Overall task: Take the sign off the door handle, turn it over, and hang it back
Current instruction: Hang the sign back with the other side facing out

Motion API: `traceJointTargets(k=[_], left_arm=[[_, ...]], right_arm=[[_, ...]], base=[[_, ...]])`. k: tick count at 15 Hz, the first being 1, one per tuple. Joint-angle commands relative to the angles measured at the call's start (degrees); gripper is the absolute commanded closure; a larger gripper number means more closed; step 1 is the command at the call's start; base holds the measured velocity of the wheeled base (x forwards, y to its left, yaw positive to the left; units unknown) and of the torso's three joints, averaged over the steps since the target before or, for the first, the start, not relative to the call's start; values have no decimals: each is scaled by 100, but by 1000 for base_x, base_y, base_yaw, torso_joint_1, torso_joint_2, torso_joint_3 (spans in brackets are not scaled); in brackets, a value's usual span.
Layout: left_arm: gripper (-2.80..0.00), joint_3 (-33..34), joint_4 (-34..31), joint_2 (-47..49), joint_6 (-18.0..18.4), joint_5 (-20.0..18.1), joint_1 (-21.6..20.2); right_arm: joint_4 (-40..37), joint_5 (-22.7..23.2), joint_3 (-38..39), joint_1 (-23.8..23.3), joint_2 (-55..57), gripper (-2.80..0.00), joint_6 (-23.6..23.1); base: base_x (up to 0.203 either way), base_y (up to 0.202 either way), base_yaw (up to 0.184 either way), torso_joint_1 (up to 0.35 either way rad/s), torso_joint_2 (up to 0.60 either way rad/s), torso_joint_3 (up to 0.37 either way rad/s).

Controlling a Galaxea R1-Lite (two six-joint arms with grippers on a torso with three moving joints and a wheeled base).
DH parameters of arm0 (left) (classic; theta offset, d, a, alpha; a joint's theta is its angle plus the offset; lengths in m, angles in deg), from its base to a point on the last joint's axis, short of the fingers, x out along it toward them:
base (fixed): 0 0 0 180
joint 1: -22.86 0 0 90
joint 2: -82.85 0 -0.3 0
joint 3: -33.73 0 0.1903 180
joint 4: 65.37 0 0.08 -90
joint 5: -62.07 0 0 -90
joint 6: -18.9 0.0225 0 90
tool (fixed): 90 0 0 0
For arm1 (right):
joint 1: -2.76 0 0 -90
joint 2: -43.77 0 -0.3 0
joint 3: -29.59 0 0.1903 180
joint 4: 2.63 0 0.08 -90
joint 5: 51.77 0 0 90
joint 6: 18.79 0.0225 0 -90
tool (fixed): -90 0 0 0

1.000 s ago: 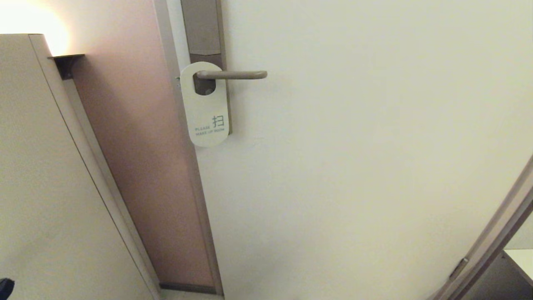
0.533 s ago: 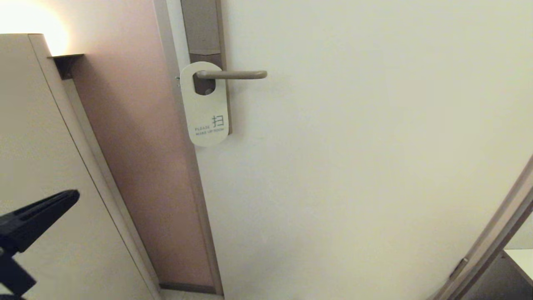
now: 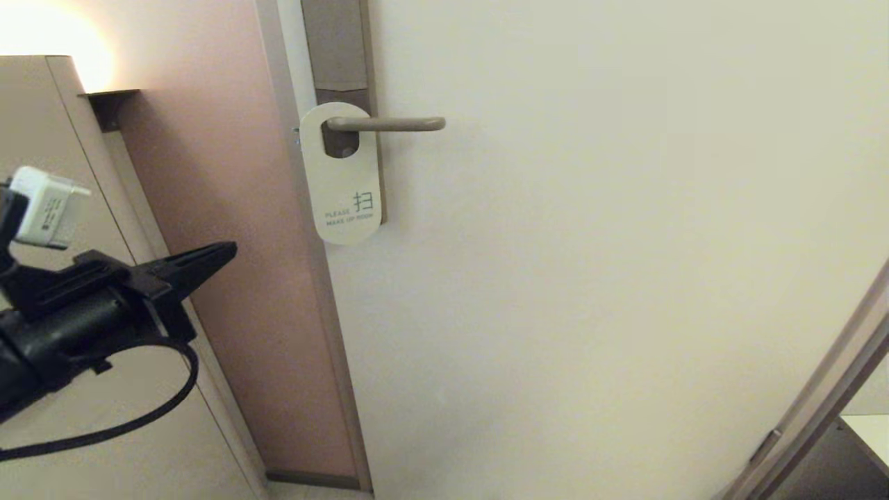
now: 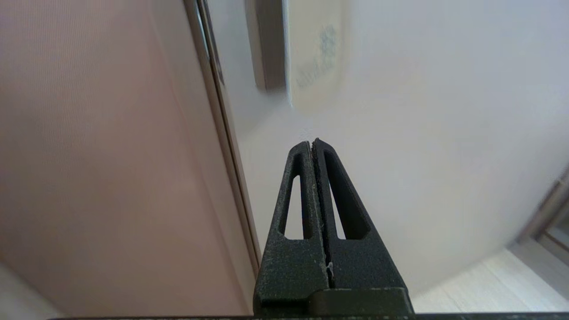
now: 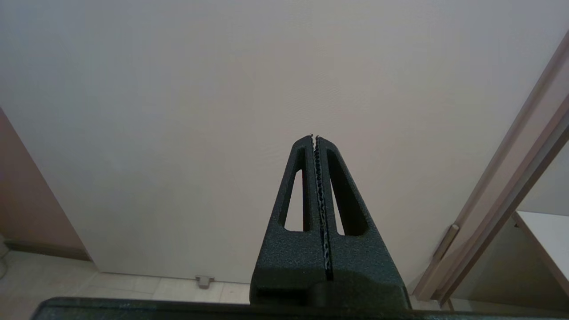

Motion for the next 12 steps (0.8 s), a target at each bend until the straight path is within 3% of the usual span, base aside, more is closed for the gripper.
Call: traceJointTargets(k=[1, 6, 12], left_arm=[[0, -352, 109, 711, 5, -10, 7], [0, -1137, 188, 1403, 1, 4, 324], [0, -1243, 207, 1577, 45, 39, 378]], right_arm=[[1, 2, 0, -1, 7, 0, -4], [1, 2, 0, -1, 7, 0, -4], [1, 2, 0, -1, 7, 0, -4]], base=[[0, 0, 0, 0, 0, 0], [0, 0, 0, 0, 0, 0], [0, 0, 0, 0, 0, 0]])
